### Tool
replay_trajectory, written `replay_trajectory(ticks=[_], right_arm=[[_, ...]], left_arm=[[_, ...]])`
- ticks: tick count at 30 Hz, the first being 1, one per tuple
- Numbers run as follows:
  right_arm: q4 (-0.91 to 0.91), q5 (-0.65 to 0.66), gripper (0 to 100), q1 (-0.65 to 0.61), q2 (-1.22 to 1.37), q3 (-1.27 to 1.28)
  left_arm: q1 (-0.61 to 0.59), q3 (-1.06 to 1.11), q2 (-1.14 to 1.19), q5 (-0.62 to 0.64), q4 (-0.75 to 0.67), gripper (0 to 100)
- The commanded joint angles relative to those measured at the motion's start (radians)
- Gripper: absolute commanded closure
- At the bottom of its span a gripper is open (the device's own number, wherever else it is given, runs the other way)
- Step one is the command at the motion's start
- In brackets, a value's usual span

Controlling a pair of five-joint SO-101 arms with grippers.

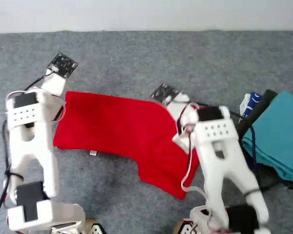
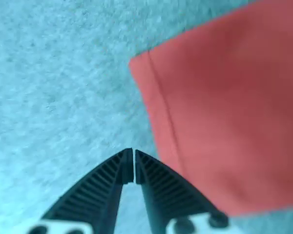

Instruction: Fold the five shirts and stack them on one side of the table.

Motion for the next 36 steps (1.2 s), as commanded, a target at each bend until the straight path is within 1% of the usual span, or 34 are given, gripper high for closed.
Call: replay_trajectory(ticks=[1,4,6,9,10,14,19,22,25,30,34,36], right_arm=[[-0.05,-0.055,98.8,0.054,0.166,-0.203],[-0.079,-0.109,98.8,0.088,0.326,-0.354],[-0.088,-0.123,98.8,0.097,0.43,-0.446],[-0.081,-0.124,98.8,0.099,0.585,-0.569],[-0.081,-0.124,98.8,0.102,0.631,-0.605],[-0.079,-0.124,98.8,0.148,0.794,-0.753],[-0.022,-0.124,98.8,0.185,0.912,-0.895],[0.048,-0.124,98.8,0.182,0.923,-0.961],[0.122,-0.127,98.9,0.171,0.921,-1.039],[0.323,-0.13,98.9,0.134,0.921,-1.223],[0.503,-0.132,98.9,0.107,0.921,-1.404],[0.535,-0.137,98.9,0.111,0.917,-1.462]], left_arm=[[0.057,-0.044,0.066,0.132,-0.109,99],[0.107,-0.047,0.155,0.172,-0.198,99],[0.121,-0.067,0.222,0.184,-0.245,99],[0.118,-0.148,0.354,0.216,-0.264,98],[0.115,-0.191,0.393,0.222,-0.249,98],[0.095,-0.41,0.514,0.224,-0.078,98],[0.075,-0.573,0.623,0.221,0.048,98],[0.08,-0.615,0.618,0.221,0.109,98],[0.095,-0.624,0.572,0.221,0.137,98],[0.129,-0.622,0.453,0.221,0.183,98],[0.132,-0.622,0.351,0.221,0.219,98],[0.146,-0.622,0.31,0.218,0.256,98]])
